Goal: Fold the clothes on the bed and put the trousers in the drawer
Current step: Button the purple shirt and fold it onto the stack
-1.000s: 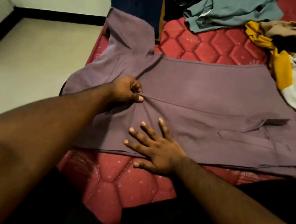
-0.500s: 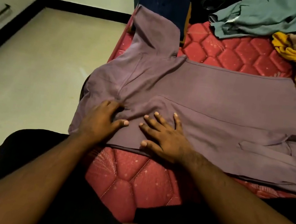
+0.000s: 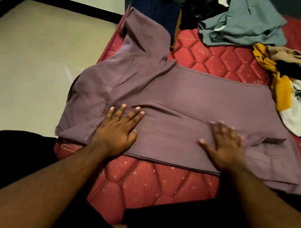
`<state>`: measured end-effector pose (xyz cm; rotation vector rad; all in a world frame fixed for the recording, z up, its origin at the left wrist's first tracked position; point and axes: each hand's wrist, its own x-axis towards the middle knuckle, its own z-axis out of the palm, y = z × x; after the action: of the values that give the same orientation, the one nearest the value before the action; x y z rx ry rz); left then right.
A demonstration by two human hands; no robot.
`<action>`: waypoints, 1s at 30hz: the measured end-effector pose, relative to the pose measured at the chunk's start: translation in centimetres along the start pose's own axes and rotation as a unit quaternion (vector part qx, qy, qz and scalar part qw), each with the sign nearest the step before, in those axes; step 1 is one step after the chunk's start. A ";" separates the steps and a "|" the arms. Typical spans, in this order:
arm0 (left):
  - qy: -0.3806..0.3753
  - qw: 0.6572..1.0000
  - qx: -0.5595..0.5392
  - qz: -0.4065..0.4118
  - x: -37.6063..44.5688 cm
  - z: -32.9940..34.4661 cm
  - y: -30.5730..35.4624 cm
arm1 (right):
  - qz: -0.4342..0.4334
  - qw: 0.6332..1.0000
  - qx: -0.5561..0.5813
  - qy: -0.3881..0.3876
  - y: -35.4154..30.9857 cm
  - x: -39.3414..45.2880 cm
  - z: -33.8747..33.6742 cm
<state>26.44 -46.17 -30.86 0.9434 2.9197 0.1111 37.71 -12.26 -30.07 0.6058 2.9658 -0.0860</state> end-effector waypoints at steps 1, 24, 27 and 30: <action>0.007 1.000 0.009 -0.015 0.5 -0.4 0.8 | 0.080 0.997 0.012 -0.006 2.7 0.1 -1.0; -0.018 1.000 -0.004 -0.011 1.2 -0.6 -1.0 | -0.047 0.995 -0.009 -0.086 -1.8 -0.3 -1.5; -0.040 0.994 -0.043 -0.096 -0.8 -1.6 -4.4 | 0.091 0.980 0.015 -0.175 3.4 -0.3 -4.5; -0.010 1.000 -0.004 -0.023 -2.9 -1.8 -3.3 | 0.050 0.975 -0.008 -0.215 3.2 -1.1 -6.0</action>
<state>26.66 -50.64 -29.19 0.8704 2.9177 0.1104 39.35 -9.24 -24.15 0.6391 2.5130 -0.1627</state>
